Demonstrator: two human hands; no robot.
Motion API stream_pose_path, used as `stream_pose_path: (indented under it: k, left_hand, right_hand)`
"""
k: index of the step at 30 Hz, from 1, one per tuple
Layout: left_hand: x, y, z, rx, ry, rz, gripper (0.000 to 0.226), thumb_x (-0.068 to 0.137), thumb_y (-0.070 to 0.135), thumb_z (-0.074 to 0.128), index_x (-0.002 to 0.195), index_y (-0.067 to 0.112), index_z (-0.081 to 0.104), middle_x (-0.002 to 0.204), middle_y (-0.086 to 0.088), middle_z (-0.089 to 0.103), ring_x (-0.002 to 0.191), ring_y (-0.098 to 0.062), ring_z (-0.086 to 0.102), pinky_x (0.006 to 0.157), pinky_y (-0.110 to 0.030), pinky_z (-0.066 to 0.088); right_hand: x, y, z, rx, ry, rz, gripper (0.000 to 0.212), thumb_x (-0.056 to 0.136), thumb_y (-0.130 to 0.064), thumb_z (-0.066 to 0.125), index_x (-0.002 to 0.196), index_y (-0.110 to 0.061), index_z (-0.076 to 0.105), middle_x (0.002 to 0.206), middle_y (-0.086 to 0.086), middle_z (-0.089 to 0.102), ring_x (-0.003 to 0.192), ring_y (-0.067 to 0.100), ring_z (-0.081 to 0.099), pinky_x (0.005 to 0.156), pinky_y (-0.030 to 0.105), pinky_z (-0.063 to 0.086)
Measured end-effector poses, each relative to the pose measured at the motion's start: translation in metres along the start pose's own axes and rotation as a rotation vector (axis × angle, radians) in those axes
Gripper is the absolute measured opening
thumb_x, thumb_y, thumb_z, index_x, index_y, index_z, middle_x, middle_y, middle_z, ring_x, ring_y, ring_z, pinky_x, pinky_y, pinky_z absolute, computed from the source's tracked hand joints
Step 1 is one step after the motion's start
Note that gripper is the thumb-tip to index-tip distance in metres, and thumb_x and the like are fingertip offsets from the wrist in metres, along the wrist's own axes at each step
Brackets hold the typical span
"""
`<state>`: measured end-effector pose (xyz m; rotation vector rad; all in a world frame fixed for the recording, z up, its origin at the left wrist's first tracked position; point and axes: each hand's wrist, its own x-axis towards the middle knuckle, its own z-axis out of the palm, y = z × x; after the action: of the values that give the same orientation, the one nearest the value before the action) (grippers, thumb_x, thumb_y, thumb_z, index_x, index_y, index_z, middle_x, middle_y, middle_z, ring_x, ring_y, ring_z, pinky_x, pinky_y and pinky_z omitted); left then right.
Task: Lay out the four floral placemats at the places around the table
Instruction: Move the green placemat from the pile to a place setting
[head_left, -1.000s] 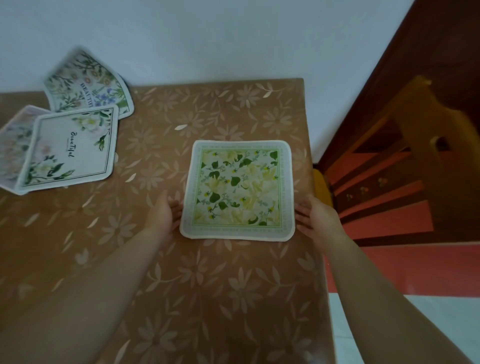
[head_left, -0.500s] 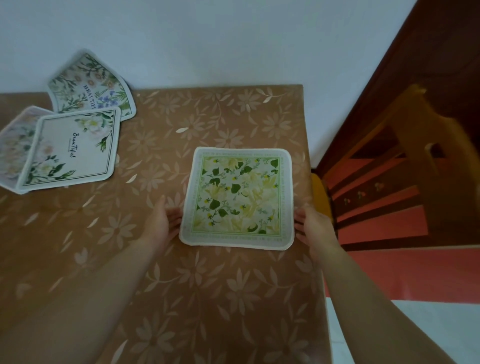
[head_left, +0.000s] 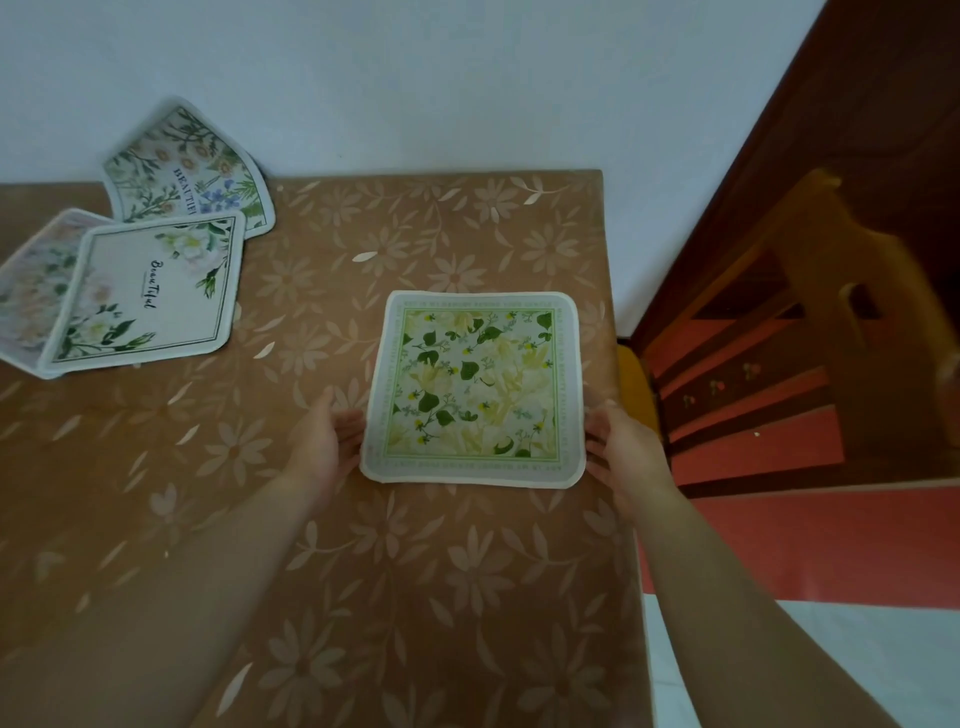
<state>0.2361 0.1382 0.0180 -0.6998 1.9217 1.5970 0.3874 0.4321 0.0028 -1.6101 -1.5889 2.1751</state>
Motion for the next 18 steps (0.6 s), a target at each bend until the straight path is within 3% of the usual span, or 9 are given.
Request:
stream_pose_path:
  k: [5, 12, 18]
  left_hand:
    - [-0.027, 0.006, 0.001, 0.048, 0.026, -0.001, 0.065, 0.101, 0.06, 0.035, 0.111, 0.007, 0.071, 0.116, -0.012, 0.072, 0.102, -0.024, 0.067, 0.077, -0.039, 0.049]
    - [-0.101, 0.061, 0.003, -0.08, -0.018, 0.098, 0.066, 0.098, 0.066, 0.038, 0.11, 0.011, 0.071, 0.113, -0.01, 0.073, 0.102, -0.025, 0.068, 0.079, -0.038, 0.051]
    - [-0.178, 0.102, -0.034, -0.069, -0.055, 0.247, 0.056, 0.102, 0.058, 0.037, 0.112, 0.016, 0.072, 0.112, -0.006, 0.078, 0.104, -0.021, 0.071, 0.076, -0.037, 0.049]
  right_hand:
    - [-0.026, -0.004, 0.007, 0.037, -0.021, 0.035, 0.034, 0.103, -0.046, 0.055, 0.121, -0.021, 0.071, 0.113, -0.001, 0.074, 0.104, 0.018, 0.07, 0.083, 0.037, 0.056]
    - [-0.088, -0.058, 0.032, 0.142, -0.199, -0.03, 0.032, 0.105, -0.044, 0.053, 0.129, -0.026, 0.064, 0.118, -0.004, 0.073, 0.107, 0.019, 0.07, 0.08, 0.036, 0.056]
    - [-0.166, -0.102, 0.047, 0.143, -0.354, -0.138, 0.021, 0.105, -0.042, 0.055, 0.11, -0.03, 0.071, 0.115, -0.003, 0.078, 0.106, 0.022, 0.074, 0.084, 0.04, 0.059]
